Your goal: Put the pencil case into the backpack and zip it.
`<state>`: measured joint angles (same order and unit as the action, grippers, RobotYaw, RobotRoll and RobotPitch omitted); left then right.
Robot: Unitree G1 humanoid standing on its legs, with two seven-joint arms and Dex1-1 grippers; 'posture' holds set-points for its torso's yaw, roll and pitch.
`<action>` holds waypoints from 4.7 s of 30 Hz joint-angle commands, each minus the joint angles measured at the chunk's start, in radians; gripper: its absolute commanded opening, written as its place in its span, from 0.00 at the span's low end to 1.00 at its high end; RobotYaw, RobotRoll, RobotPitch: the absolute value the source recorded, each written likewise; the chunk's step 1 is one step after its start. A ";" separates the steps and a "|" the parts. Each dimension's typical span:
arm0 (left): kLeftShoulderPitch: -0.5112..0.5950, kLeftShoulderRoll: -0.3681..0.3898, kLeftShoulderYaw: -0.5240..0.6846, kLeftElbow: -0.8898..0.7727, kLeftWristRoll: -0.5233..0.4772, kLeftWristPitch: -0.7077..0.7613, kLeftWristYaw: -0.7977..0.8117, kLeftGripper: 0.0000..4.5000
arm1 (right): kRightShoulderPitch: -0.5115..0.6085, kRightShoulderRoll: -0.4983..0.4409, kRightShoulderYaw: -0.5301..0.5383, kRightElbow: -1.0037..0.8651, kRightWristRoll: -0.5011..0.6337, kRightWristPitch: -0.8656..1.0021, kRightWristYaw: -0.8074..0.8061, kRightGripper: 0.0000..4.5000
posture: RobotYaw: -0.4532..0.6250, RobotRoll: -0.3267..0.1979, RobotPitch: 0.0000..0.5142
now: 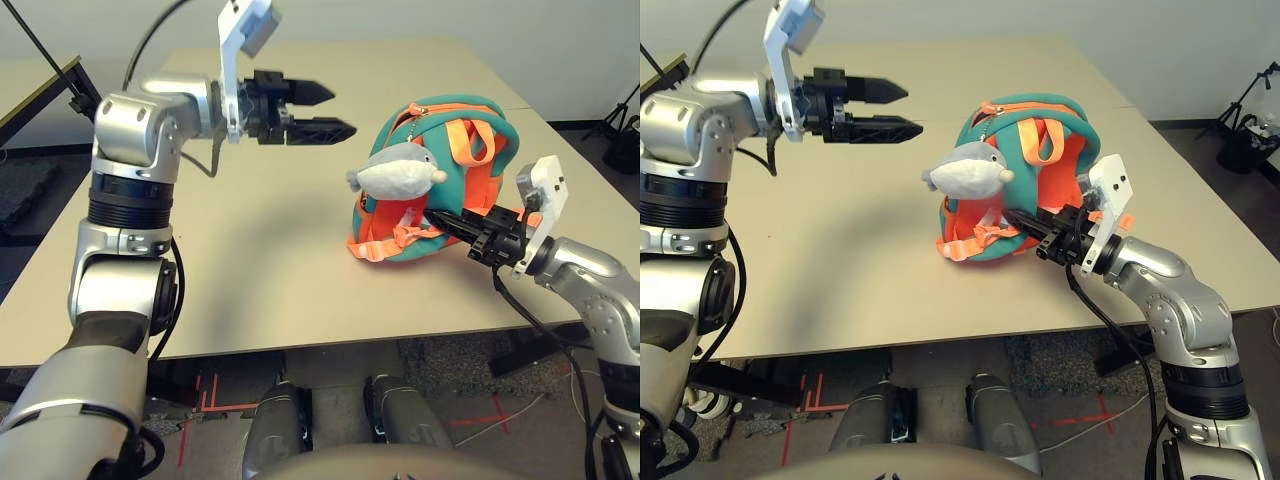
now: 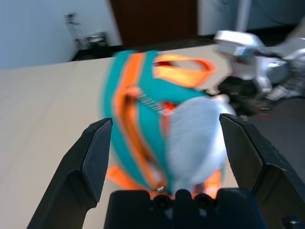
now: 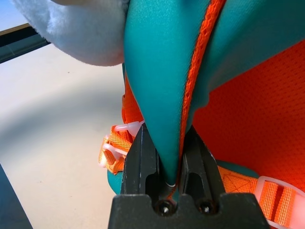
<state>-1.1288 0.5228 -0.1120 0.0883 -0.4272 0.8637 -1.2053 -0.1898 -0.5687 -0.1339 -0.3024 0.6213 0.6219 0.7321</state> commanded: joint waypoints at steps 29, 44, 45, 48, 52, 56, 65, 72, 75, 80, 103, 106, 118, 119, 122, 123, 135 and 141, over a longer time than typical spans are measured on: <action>0.021 -0.048 -0.159 0.051 0.035 -0.064 -0.038 0.09 | 0.007 0.016 0.027 0.009 0.000 -0.007 0.016 0.05 | 0.23 0.62 0.03; 0.020 0.043 -0.065 0.046 -0.036 0.014 -0.043 0.04 | -0.017 0.018 0.036 0.028 -0.007 -0.010 0.032 0.05 | 0.25 0.62 0.02; 0.023 0.053 -0.060 0.043 -0.041 0.020 -0.042 0.04 | -0.018 0.017 0.035 0.026 -0.006 -0.009 0.031 0.05 | 0.25 0.62 0.02; 0.037 0.080 -0.049 0.035 -0.048 0.032 -0.037 0.04 | -0.016 0.014 0.029 0.022 -0.006 -0.008 0.028 0.05 | 0.25 0.62 0.02; 0.070 0.111 -0.030 0.011 -0.065 0.054 -0.028 0.04 | -0.019 0.010 -0.001 0.040 -0.035 -0.029 -0.007 0.05 | 0.24 0.62 0.01; 0.105 0.131 -0.018 -0.007 -0.076 0.073 -0.018 0.04 | -0.001 -0.010 -0.020 0.045 -0.031 -0.028 0.007 0.05 | 0.24 0.62 0.01; 0.234 0.107 0.006 -0.001 -0.097 0.098 0.057 0.04 | 0.022 -0.037 -0.055 0.053 -0.049 -0.040 -0.016 0.05 | 0.23 0.62 0.04; 0.343 0.061 -0.004 -0.015 -0.103 0.117 0.109 0.04 | 0.026 -0.052 -0.085 0.069 -0.060 -0.048 -0.037 0.05 | 0.23 0.62 0.05; 0.366 0.046 -0.014 -0.002 -0.093 0.110 0.122 0.04 | 0.022 -0.055 -0.086 0.077 -0.066 -0.051 -0.043 0.05 | 0.23 0.62 0.06; 0.408 0.019 -0.028 0.026 -0.088 0.112 0.138 0.04 | 0.002 -0.060 -0.091 0.092 -0.068 -0.055 -0.049 0.05 | 0.23 0.62 0.06; 0.514 -0.009 0.059 0.094 -0.133 0.166 0.198 0.72 | -0.010 -0.091 -0.039 0.066 -0.052 -0.017 0.014 0.21 | 0.25 0.62 0.07; 0.529 0.036 0.089 0.057 -0.147 0.195 0.197 0.97 | -0.001 -0.121 -0.037 0.048 -0.040 0.000 0.048 0.45 | 0.26 0.62 0.07; 0.579 0.243 0.266 -0.044 -0.224 0.280 0.227 1.00 | -0.027 -0.410 -0.128 0.128 -0.007 0.021 0.307 0.99 | 0.29 0.62 0.06; 0.589 0.251 0.286 -0.048 -0.223 0.274 0.236 1.00 | -0.029 -0.429 -0.139 0.172 -0.027 0.002 0.314 0.99 | 0.29 0.62 0.06; 0.611 0.247 0.352 -0.040 -0.205 0.224 0.293 1.00 | -0.056 -0.435 -0.171 0.326 -0.083 -0.071 0.285 0.99 | 0.30 0.62 0.06; 0.612 0.234 0.380 -0.029 -0.202 0.211 0.326 1.00 | -0.058 -0.432 -0.177 0.374 -0.100 -0.095 0.279 0.99 | 0.31 0.62 0.06; 0.706 0.028 0.518 0.030 -0.096 -0.109 0.671 1.00 | -0.168 -0.221 -0.203 0.792 -0.285 -0.355 -0.073 0.99 | 0.34 0.62 0.07; 0.703 -0.063 0.479 0.196 0.060 -0.397 0.826 1.00 | -0.295 -0.098 -0.205 1.025 -0.365 -0.511 -0.279 0.99 | 0.35 0.62 0.08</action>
<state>-0.4251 0.4681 0.3759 0.2465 -0.4112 0.5315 -0.4106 -0.4634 -0.6769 -0.3310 0.6727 0.2788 0.1544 0.4982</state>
